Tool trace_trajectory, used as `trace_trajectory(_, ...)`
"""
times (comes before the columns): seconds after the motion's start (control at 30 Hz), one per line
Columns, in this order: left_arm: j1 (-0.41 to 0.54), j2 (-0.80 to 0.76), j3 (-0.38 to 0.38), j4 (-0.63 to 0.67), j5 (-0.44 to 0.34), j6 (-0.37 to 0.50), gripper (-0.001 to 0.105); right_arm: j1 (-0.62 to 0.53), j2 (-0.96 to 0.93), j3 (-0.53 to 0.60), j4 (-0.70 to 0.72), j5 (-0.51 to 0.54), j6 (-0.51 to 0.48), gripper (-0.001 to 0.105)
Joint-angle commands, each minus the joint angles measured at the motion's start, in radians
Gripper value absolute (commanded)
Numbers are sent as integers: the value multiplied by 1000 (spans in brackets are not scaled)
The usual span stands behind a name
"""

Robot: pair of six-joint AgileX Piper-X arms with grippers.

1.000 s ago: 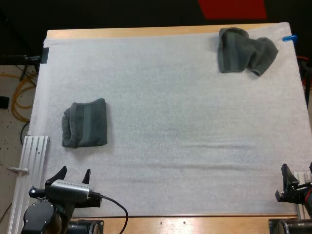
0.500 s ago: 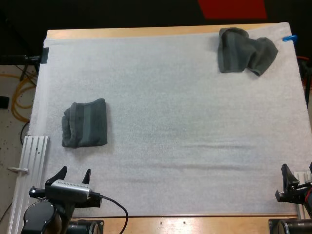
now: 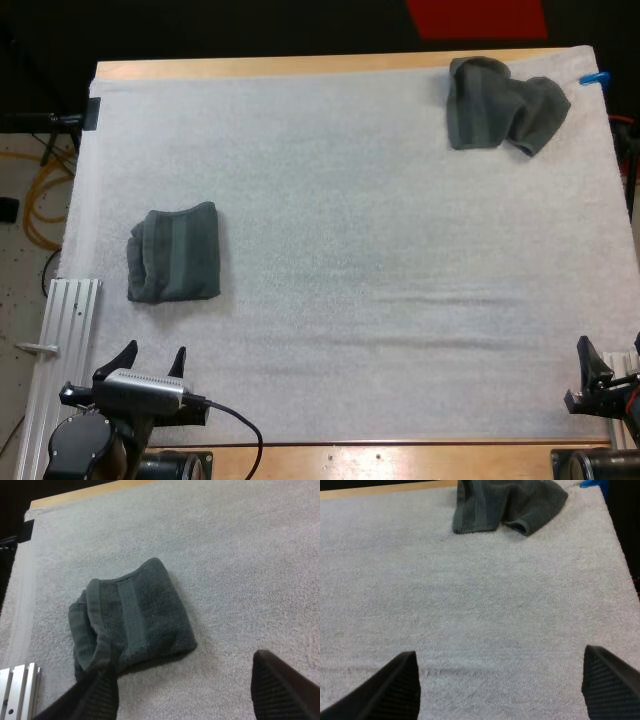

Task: Pick towel from pile fold and stack

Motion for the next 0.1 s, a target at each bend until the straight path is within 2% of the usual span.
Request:
trace_trajectory(0.0,2,-136,-1,-6,3,-14,56,-6,-38,-1,-8,-9,0,66)
trace_trajectory(0.07,2,-136,-1,-6,3,-14,56,-6,-38,-1,-8,-9,0,66)
